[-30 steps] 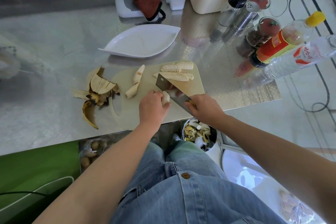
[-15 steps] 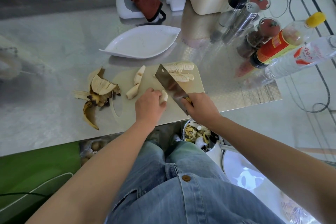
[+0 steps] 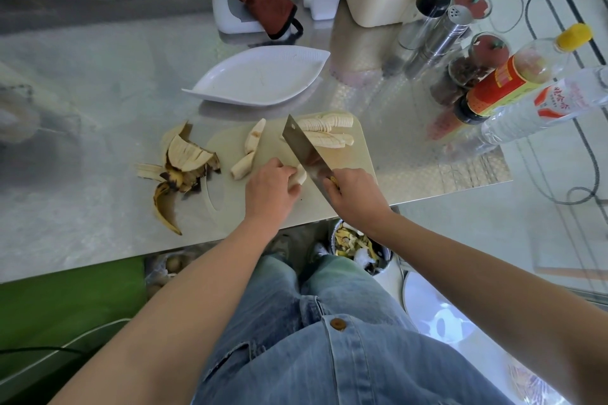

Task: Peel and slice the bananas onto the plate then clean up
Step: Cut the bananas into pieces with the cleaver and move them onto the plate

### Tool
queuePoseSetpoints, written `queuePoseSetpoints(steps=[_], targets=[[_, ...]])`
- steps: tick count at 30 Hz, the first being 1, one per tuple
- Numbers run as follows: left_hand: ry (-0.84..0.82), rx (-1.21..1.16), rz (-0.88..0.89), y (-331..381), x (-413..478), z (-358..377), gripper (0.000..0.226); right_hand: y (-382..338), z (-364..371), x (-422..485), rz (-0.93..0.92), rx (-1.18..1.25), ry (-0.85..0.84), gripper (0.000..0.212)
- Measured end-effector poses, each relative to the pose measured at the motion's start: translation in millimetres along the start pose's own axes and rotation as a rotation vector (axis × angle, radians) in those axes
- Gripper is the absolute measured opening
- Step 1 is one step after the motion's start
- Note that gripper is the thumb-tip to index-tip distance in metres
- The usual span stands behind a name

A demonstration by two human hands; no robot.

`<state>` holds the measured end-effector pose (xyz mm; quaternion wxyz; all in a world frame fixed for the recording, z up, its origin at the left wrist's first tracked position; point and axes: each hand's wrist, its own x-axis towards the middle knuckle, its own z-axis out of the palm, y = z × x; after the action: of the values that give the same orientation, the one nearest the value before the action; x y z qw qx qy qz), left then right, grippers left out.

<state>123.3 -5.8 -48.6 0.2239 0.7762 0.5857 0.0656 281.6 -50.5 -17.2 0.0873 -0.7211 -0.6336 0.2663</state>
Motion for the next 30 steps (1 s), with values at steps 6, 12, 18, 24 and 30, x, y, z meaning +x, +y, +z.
queuePoseSetpoints(steps=[6, 12, 18, 24, 30], targets=[[-0.003, -0.009, 0.003, -0.3, -0.8, 0.2, 0.023, -3.3, 0.2, -0.7, 0.011, 0.006, -0.007, 0.031], [-0.009, 0.005, 0.003, -0.8, -1.3, 0.9, 0.021, -0.4, 5.5, -1.8, 0.019, 0.032, 0.007, 0.032], [-0.012, 0.012, 0.004, -1.6, -1.5, 1.4, 0.021, -2.9, 2.0, 1.3, 0.006, 0.027, -0.011, 0.034], [-0.017, -0.007, -0.008, -0.5, -2.0, 0.7, 0.026, 5.9, 13.4, -6.8, 0.025, 0.013, -0.056, 0.031], [-0.019, -0.002, -0.002, -0.4, -2.2, -0.4, 0.025, 4.0, 0.2, -5.0, -0.023, 0.052, 0.009, 0.032]])
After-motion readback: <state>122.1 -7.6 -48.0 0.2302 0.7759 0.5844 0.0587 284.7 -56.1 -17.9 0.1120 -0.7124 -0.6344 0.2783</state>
